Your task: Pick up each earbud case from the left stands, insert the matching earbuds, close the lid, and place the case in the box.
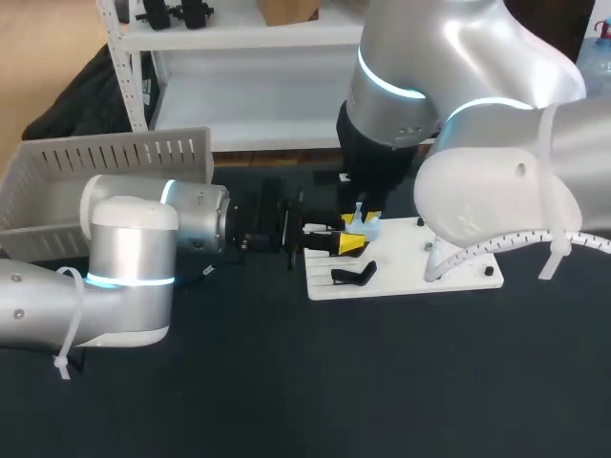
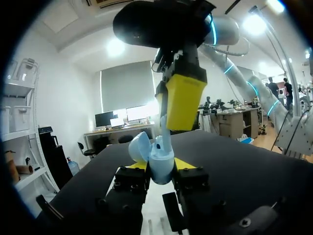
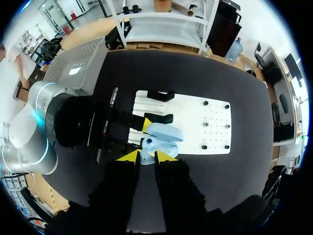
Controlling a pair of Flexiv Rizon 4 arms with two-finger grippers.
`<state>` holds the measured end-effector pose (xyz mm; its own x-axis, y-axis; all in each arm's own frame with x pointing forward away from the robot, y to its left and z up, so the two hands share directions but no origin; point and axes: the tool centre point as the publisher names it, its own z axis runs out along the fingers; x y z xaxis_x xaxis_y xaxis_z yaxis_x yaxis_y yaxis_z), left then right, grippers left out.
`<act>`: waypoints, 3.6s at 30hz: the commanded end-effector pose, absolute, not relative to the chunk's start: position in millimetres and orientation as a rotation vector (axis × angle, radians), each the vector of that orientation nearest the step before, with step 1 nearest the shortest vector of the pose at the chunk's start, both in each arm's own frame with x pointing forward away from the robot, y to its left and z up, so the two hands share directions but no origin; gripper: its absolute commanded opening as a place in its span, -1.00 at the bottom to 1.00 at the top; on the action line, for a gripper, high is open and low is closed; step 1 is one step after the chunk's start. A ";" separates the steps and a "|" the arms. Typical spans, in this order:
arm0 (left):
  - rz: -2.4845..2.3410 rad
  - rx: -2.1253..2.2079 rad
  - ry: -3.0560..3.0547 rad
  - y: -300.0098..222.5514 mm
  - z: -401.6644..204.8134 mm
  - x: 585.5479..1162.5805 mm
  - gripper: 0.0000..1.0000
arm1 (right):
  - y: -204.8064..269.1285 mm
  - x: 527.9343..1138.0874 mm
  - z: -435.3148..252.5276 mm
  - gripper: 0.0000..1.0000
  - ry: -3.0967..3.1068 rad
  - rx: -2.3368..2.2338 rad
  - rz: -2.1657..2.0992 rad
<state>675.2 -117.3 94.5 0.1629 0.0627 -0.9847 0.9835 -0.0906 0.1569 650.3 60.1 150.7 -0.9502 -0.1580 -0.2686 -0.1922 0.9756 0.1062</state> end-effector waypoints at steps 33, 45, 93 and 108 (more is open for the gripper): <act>-1.111 1.391 1.099 -117.9 94.2 673.9 -1.00 | 59.5 655.5 145.3 -1.00 2.871 -0.243 0.176; -1.111 1.391 1.099 -117.9 94.2 673.9 -1.00 | 60.8 658.4 144.2 -1.00 2.870 -0.246 0.180; -1.111 1.391 1.099 -117.9 94.2 673.9 -1.00 | 19.8 708.7 162.9 1.00 2.847 0.050 0.047; -1.111 1.391 1.099 -117.9 94.2 673.9 -1.00 | -7.1 724.3 134.6 1.00 2.964 0.172 0.074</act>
